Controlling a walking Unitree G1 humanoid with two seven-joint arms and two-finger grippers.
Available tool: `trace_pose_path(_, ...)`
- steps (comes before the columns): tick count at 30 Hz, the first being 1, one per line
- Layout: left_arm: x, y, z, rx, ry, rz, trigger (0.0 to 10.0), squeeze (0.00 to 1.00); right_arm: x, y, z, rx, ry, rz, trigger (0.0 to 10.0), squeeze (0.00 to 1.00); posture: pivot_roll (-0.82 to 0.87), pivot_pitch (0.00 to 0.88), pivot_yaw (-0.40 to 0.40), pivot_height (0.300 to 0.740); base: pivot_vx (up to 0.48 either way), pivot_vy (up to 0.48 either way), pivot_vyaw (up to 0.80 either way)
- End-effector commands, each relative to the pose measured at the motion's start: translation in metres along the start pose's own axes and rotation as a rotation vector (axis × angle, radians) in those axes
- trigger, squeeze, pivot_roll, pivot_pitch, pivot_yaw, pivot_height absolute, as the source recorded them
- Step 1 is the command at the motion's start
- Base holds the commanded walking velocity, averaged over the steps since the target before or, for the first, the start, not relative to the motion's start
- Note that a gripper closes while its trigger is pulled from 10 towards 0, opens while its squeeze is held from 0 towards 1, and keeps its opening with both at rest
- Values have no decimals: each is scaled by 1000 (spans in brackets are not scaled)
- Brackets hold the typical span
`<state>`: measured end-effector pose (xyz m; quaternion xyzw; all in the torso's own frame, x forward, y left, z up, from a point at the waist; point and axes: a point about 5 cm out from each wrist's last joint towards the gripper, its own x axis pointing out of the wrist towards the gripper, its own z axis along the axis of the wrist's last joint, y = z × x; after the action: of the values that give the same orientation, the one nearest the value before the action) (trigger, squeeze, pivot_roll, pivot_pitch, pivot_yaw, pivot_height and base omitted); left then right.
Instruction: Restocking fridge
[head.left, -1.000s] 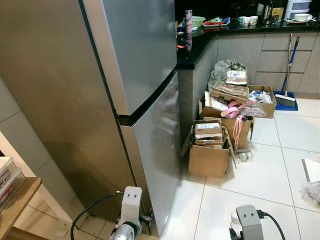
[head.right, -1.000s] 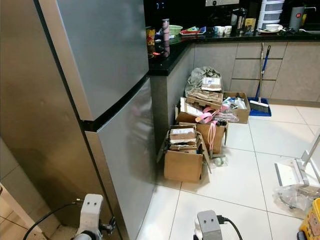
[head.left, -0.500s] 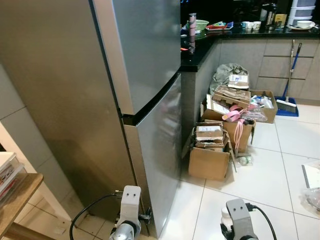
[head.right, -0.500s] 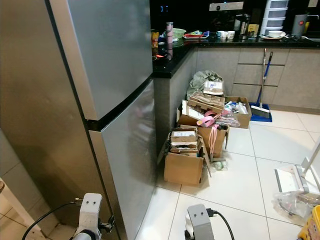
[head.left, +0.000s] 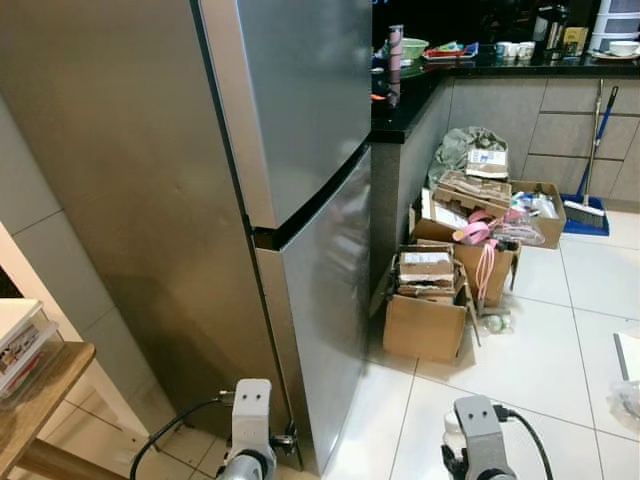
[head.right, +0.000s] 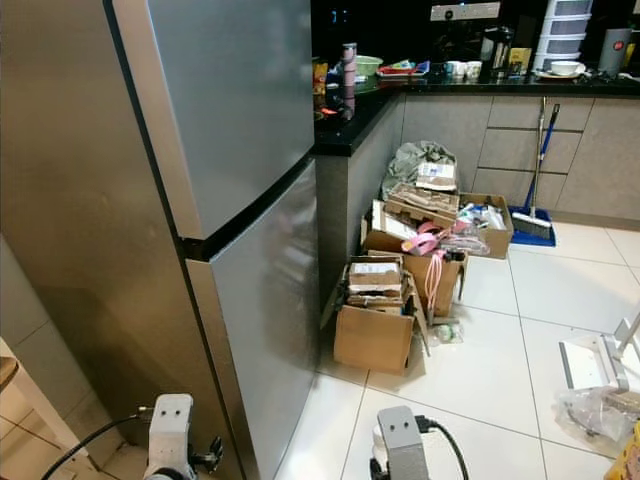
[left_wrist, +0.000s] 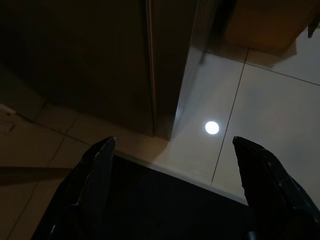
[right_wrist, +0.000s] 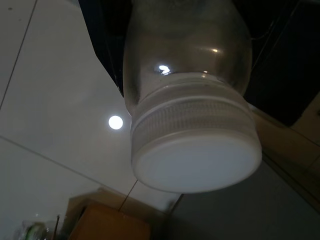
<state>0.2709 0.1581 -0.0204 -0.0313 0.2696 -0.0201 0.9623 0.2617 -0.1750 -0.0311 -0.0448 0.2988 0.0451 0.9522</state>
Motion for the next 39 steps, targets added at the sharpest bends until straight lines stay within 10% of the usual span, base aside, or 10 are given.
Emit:
trace_pose_path(1, -3, 3, -7, 1, 20, 2, 10000, 0, -2, 0, -5, 26, 5, -11, 10000, 0, -27, 0, 61, 740, -360, 0, 0)
trace_pose_path(39, 0, -9, -4, 70, 39, -52, 10000, 0, -9, -10, -15, 69, -7, -57, 10000, 0, -78, 21, 94, 740, -249, 0, 0)
